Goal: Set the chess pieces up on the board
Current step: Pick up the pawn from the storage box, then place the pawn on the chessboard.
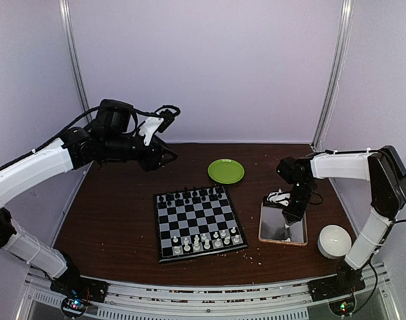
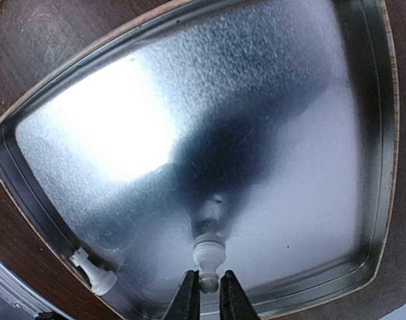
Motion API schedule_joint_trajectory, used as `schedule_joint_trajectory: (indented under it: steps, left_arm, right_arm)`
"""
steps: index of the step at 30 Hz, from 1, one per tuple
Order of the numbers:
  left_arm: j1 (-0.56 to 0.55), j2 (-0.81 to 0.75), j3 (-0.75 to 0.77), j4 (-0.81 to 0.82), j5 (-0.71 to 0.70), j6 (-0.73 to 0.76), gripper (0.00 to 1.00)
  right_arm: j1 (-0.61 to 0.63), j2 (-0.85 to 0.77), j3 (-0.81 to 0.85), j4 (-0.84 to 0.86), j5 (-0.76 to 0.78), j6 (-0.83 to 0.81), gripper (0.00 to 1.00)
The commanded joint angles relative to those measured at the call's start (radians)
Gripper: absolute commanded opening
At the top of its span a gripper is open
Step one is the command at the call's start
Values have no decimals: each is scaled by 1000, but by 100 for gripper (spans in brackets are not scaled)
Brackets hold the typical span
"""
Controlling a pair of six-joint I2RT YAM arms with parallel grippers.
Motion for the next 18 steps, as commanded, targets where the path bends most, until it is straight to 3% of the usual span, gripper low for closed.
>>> schedule_joint_trajectory:
  steps: [1,6,18]
  left_arm:
    - [-1,12,12,37,3,12,41]
    - [-1,14,14,35,5,12,41]
    - [-1,14,14,34,4,13,41]
  right_arm:
    - [6,17,-1,6,-10,10,8]
    - [5,17,29,-17,-34,9,3]
    - [32,2,208,-130,-166,2,3]
